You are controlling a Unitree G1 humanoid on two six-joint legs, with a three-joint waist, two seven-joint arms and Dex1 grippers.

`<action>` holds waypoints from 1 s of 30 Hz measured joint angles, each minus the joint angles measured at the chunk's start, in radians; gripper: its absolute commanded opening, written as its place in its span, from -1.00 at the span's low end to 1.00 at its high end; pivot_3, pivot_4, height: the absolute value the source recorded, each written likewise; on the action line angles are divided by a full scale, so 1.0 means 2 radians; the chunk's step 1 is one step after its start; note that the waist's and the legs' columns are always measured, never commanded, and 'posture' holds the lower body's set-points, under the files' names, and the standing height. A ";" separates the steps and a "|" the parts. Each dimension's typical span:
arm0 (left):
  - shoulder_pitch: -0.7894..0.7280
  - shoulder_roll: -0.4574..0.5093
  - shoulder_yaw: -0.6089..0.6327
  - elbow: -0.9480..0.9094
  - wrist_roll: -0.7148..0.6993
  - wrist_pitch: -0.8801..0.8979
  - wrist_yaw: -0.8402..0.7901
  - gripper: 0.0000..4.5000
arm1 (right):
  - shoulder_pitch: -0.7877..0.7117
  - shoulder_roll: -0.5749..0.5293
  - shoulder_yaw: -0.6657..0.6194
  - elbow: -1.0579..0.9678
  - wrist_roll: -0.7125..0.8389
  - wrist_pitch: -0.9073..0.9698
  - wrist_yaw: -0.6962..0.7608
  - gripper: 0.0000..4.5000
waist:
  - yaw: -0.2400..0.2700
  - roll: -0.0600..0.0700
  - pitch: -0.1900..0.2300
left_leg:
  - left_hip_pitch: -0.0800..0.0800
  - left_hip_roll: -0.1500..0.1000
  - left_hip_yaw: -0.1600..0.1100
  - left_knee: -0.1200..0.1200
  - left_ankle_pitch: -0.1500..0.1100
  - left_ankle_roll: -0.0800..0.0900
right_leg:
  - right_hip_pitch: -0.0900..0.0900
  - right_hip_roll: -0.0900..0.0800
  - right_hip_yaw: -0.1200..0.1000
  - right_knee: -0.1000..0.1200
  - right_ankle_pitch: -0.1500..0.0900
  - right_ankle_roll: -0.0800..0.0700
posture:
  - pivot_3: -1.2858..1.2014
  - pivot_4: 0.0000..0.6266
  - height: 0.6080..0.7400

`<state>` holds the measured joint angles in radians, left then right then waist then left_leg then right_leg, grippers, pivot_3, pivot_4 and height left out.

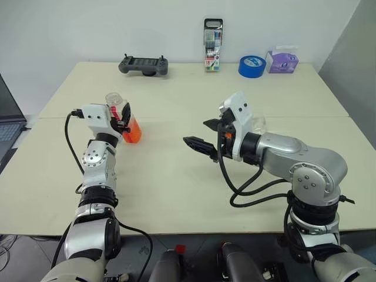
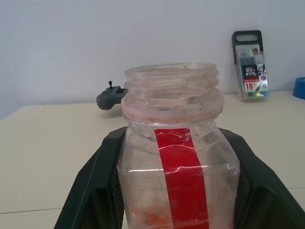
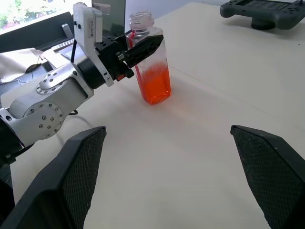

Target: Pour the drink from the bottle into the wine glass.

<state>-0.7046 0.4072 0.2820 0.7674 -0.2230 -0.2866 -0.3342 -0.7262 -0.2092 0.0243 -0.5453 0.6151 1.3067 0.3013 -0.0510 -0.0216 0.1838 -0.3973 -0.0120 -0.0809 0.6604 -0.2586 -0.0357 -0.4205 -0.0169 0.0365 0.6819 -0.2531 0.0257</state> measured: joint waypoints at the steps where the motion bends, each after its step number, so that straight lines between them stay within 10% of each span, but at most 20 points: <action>1: -0.001 0.000 0.000 0.000 0.000 0.002 0.001 0.11 | 0.000 -0.001 0.000 0.000 0.000 -0.002 0.001 0.98 | 0.000 0.000 0.000 | 0.000 0.000 0.000 0.000 0.000 0.000 | 0.000 0.000 0.000 0.000 0.000 0.000 | 0.03 -0.52 1.00; 8: 0.009 0.002 0.000 0.044 0.003 0.041 0.021 0.99 | 0.004 -0.006 0.003 0.002 0.000 -0.009 0.002 0.98 | 0.000 0.000 0.000 | -0.001 0.000 0.000 0.000 0.000 0.000 | -0.001 0.000 -0.001 0.000 0.000 0.000 | 0.03 -0.52 1.00; 30: 0.004 0.003 -0.010 0.050 0.017 0.042 -0.002 0.99 | 0.004 -0.009 0.004 0.012 0.000 -0.027 0.001 0.98 | 0.001 0.000 0.000 | -0.001 0.000 0.000 0.000 0.000 0.000 | -0.001 0.000 0.000 0.000 0.000 0.000 | 0.03 -0.52 1.00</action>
<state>-0.6972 0.4126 0.2612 0.8673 -0.1898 -0.2031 -0.3374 -0.7183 -0.2280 0.0314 -0.5209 0.6142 1.2524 0.3043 -0.0481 -0.0216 0.1831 -0.3994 -0.0122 -0.0819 0.6604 -0.2586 -0.0358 -0.4216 -0.0169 0.0356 0.6810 -0.2531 0.0257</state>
